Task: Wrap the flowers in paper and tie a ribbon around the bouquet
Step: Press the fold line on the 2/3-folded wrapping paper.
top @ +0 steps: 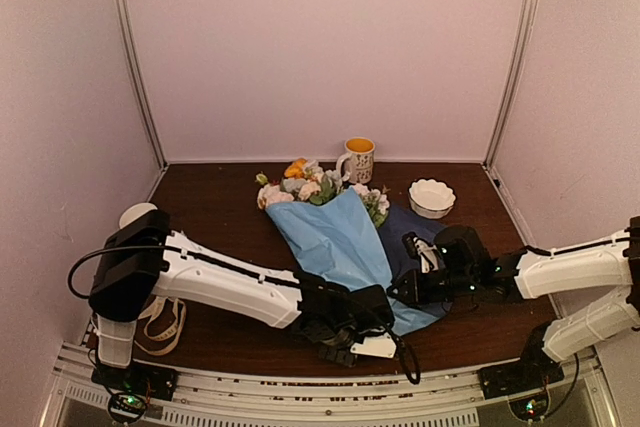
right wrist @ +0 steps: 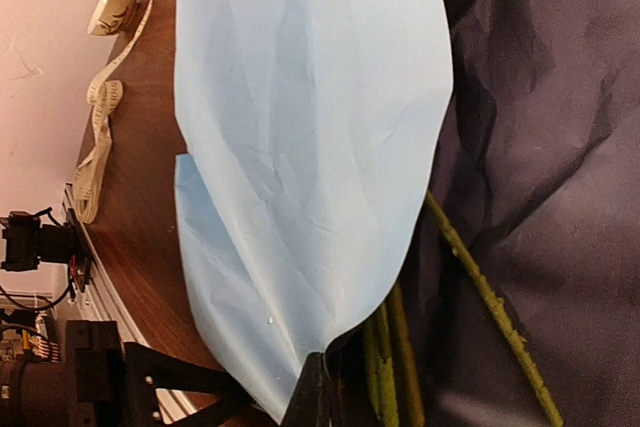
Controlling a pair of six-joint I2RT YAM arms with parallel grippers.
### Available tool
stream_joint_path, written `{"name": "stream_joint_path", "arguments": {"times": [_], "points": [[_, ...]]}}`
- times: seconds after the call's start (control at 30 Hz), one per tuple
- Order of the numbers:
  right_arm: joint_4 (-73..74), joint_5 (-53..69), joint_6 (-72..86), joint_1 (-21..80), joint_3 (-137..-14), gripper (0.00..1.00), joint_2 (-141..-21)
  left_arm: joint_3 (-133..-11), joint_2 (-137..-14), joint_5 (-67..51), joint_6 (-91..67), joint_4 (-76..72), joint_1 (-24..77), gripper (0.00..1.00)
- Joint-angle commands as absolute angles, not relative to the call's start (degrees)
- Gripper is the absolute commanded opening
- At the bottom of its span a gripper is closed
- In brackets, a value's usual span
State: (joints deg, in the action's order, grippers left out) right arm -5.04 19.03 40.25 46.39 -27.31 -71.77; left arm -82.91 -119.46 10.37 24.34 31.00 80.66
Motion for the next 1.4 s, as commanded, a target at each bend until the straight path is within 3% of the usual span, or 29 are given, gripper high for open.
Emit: {"name": "stream_joint_path", "arguments": {"times": [0.0, 0.17, 0.3, 0.43, 0.63, 0.8, 1.1, 1.37], "points": [[-8.41, 16.92, 41.25, 46.23, -25.83, 0.00, -75.32, -79.61, -117.96, 8.16, 21.17, 33.29, 80.33, 0.00], [-9.33, 16.27, 40.95, 46.24, -26.49, 0.00, -77.87, -78.27, -116.14, 6.95, 19.10, 32.88, 80.91, 0.02], [-10.77, 17.24, 42.01, 46.23, -26.12, 0.00, -78.70, -79.98, -113.72, 4.66, 17.63, 32.91, 82.22, 0.28], [-11.45, 18.34, 42.54, 46.47, -26.19, 0.00, -79.15, -80.15, -108.45, -0.69, 16.57, 30.96, 82.26, 0.41], [-11.87, 19.45, 42.75, 47.63, -27.16, 0.00, -79.53, -75.29, -102.18, -1.32, 12.31, 23.88, 78.83, 0.41], [-10.91, 19.49, 42.66, 47.90, -28.11, 0.00, -78.91, -72.92, -101.42, 8.48, 6.41, 19.57, 72.27, 0.40], [-9.93, 19.63, 42.29, 47.99, -28.62, 0.00, -78.92, -74.23, -105.74, 13.99, -2.40, 19.17, 60.55, 0.47], [-7.68, 20.36, 40.86, 48.12, -29.39, 0.00, -79.15, -74.92, -111.26, 16.89, -10.14, 18.39, 52.10, 0.47]]}}
